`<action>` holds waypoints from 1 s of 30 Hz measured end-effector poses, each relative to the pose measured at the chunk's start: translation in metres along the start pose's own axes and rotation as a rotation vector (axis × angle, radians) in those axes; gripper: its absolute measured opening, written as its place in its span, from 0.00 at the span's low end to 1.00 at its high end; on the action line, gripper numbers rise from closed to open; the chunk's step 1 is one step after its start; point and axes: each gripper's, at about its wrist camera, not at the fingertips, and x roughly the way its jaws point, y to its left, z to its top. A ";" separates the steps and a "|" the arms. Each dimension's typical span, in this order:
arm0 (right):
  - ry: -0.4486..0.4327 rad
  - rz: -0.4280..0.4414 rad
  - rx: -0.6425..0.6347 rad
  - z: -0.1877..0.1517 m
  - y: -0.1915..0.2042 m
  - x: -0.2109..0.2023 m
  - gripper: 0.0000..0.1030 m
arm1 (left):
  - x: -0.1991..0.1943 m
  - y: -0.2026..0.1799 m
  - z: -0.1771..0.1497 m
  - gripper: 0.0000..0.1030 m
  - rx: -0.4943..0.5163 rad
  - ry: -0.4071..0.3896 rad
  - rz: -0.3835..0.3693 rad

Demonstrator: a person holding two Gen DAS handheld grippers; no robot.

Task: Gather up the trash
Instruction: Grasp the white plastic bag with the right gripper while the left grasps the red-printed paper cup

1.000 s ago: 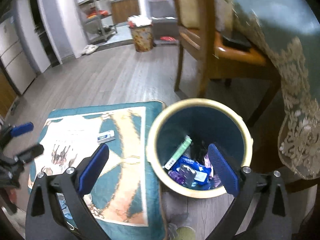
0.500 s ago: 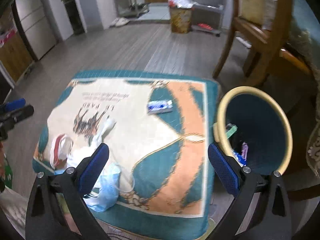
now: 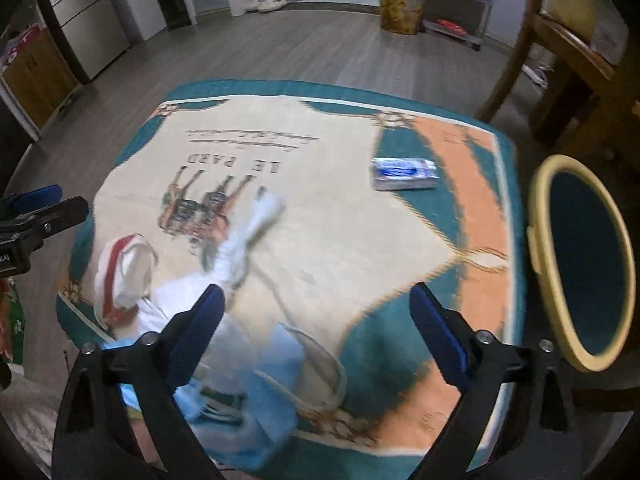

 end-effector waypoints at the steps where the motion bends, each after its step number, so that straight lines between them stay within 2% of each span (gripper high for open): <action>1: 0.000 0.016 0.000 0.004 0.004 0.004 0.79 | 0.001 0.004 0.001 0.94 -0.014 0.000 -0.003; 4: 0.007 0.073 0.001 0.012 0.015 0.017 0.67 | 0.002 0.012 -0.001 0.94 -0.021 0.001 0.001; 8: 0.065 0.110 -0.005 0.017 0.025 0.041 0.50 | 0.009 0.014 -0.006 0.93 -0.006 0.028 -0.005; 9: 0.082 0.124 -0.002 0.018 0.025 0.047 0.41 | 0.011 0.012 -0.008 0.93 0.000 0.036 -0.010; 10: 0.098 0.145 0.008 0.019 0.024 0.052 0.26 | 0.013 0.009 -0.011 0.93 0.015 0.045 -0.019; 12: 0.124 0.167 0.037 0.021 0.019 0.059 0.08 | 0.015 0.003 -0.015 0.92 0.039 0.054 -0.030; 17: 0.081 0.163 0.102 0.026 0.000 0.047 0.05 | 0.020 -0.018 -0.024 0.89 0.071 0.091 -0.092; 20: 0.042 0.143 0.138 0.027 -0.014 0.036 0.05 | 0.027 -0.035 -0.029 0.68 0.099 0.134 -0.126; 22: 0.028 0.127 0.153 0.026 -0.022 0.031 0.05 | 0.034 -0.044 -0.033 0.57 0.126 0.164 -0.117; 23: 0.024 0.120 0.160 0.027 -0.027 0.029 0.05 | 0.037 -0.048 -0.034 0.44 0.144 0.175 -0.100; 24: 0.020 0.119 0.165 0.026 -0.030 0.027 0.05 | 0.040 -0.050 -0.035 0.38 0.157 0.183 -0.086; 25: 0.015 0.118 0.170 0.026 -0.033 0.024 0.05 | 0.041 -0.052 -0.034 0.37 0.166 0.174 -0.085; 26: 0.011 0.116 0.172 0.026 -0.036 0.021 0.05 | 0.040 -0.053 -0.032 0.28 0.169 0.168 -0.086; 27: -0.001 0.114 0.173 0.026 -0.039 0.017 0.05 | 0.038 -0.054 -0.029 0.23 0.172 0.157 -0.084; 30: -0.024 0.117 0.182 0.027 -0.047 0.006 0.05 | 0.028 -0.056 -0.020 0.20 0.173 0.109 -0.078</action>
